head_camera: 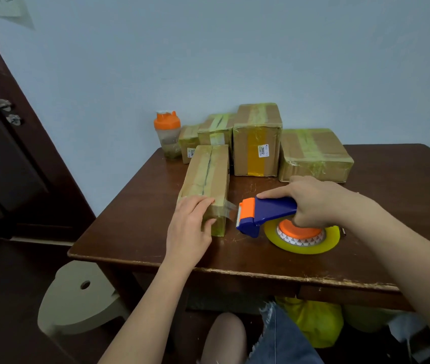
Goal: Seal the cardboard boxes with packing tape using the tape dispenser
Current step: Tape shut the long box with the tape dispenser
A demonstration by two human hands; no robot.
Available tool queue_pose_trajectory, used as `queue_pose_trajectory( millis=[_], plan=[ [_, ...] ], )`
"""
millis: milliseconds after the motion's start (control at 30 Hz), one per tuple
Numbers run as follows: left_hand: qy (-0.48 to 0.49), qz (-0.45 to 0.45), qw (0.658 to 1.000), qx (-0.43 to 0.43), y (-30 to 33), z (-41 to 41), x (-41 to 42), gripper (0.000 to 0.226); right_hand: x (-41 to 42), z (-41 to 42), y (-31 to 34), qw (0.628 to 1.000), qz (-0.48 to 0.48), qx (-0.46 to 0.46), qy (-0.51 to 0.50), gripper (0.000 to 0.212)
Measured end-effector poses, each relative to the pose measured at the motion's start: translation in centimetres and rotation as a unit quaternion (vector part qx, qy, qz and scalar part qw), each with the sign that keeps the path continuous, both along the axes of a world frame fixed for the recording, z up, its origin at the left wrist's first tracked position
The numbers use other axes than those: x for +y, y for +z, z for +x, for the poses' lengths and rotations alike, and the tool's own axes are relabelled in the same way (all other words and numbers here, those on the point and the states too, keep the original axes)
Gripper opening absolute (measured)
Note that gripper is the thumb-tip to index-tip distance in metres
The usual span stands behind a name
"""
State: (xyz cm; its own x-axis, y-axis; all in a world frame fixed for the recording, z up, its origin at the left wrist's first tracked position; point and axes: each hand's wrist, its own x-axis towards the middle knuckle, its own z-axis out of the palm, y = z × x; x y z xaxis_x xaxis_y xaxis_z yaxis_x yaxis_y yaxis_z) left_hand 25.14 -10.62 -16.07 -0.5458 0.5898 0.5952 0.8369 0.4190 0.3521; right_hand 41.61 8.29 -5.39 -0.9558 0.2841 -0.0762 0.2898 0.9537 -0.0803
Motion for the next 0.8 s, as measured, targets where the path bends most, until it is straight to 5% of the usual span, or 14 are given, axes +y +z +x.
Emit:
queue_pose_trajectory(
  millis=[267, 633, 800],
  plan=[
    [-0.009, -0.004, 1.0, 0.015, -0.1, -0.1, -0.1, 0.046, -1.8, -3.6, 1.3, 0.997, -0.016, -0.065, -0.038, 0.071],
    [0.005, -0.024, 1.0, 0.01, 0.4, 0.8, -0.1, 0.056, -2.0, -3.4, 0.5, 0.977, 0.093, -0.177, -0.072, 0.063],
    [-0.035, 0.018, 0.995, -0.09, 1.6, 1.3, -0.7, 0.064, -2.9, -4.1, 0.9, 0.956, 0.14, -0.245, -0.081, 0.094]
  ],
)
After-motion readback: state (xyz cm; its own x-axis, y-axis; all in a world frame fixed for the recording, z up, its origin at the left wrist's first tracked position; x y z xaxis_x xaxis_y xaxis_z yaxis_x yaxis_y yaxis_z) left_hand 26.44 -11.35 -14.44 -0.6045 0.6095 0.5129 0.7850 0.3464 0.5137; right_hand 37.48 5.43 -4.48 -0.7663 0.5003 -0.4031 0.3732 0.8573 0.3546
